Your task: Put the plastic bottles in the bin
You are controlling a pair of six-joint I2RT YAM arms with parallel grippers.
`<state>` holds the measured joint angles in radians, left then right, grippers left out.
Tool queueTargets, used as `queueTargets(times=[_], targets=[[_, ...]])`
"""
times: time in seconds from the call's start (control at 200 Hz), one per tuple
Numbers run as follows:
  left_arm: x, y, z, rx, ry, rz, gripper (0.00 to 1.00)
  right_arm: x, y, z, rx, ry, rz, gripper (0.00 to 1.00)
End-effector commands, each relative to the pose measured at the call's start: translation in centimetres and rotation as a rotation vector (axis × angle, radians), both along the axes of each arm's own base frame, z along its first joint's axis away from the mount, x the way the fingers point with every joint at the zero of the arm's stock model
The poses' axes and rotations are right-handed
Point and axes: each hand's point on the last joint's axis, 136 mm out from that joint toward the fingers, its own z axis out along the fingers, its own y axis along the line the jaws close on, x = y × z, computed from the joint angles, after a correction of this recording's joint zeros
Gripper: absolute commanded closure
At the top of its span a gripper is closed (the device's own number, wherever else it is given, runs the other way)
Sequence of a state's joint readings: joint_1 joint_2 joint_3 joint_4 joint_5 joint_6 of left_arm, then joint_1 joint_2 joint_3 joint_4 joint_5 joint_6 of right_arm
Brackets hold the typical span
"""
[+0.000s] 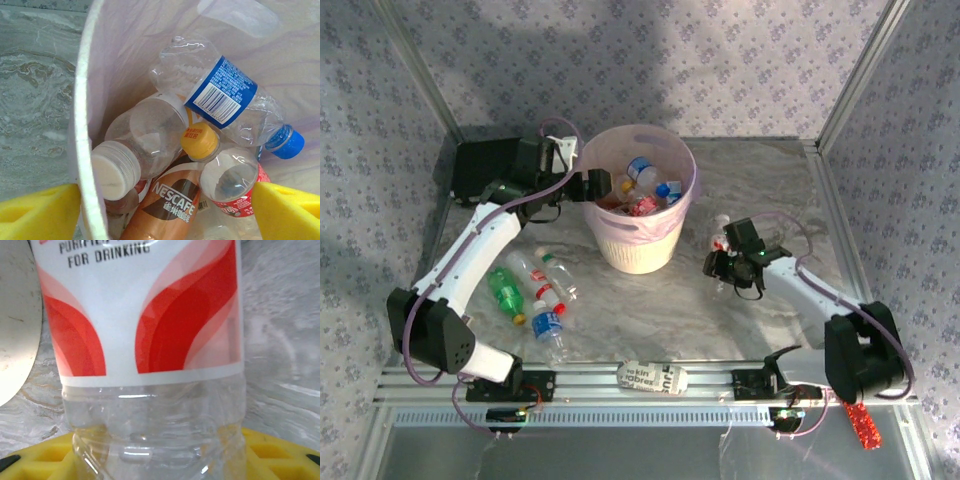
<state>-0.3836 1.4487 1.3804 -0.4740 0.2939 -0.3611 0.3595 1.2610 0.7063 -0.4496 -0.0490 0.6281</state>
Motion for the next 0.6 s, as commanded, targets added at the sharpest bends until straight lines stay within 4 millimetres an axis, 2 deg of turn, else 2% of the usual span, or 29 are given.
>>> queueTargets(times=[0.0, 0.185, 0.315, 0.39, 0.405, 0.445, 0.595], targets=[[-0.1, -0.7, 0.2, -0.015, 0.01, -0.03, 0.12, -0.2, -1.4, 2.9, -0.02, -0.032, 0.003, 0.44], [0.0, -0.7, -0.2, 0.0, 0.015, -0.028, 0.12, -0.2, -2.9, 8.4, -0.016, -0.108, -0.007, 0.45], [-0.1, -1.1, -0.1, -0.002, 0.017, -0.044, 0.12, 1.0, -2.8, 14.9, -0.013, -0.234, 0.028, 0.45], [-0.1, -1.5, 0.0, -0.008, 0.014, -0.054, 0.12, 1.9, -1.8, 18.7, 0.02, -0.317, 0.063, 0.45], [-0.1, -1.6, 0.0, -0.009, 0.014, -0.056, 0.12, 2.2, -1.5, 20.4, 0.03, -0.354, 0.072, 0.45], [-0.1, -1.8, 0.1, -0.009, 0.012, -0.06, 0.12, 2.6, -1.0, 22.7, 0.035, -0.401, 0.093, 0.45], [-0.1, -2.4, -0.2, -0.008, 0.017, -0.071, 0.12, 4.2, 2.2, 29.8, 0.032, -0.554, 0.184, 0.45]])
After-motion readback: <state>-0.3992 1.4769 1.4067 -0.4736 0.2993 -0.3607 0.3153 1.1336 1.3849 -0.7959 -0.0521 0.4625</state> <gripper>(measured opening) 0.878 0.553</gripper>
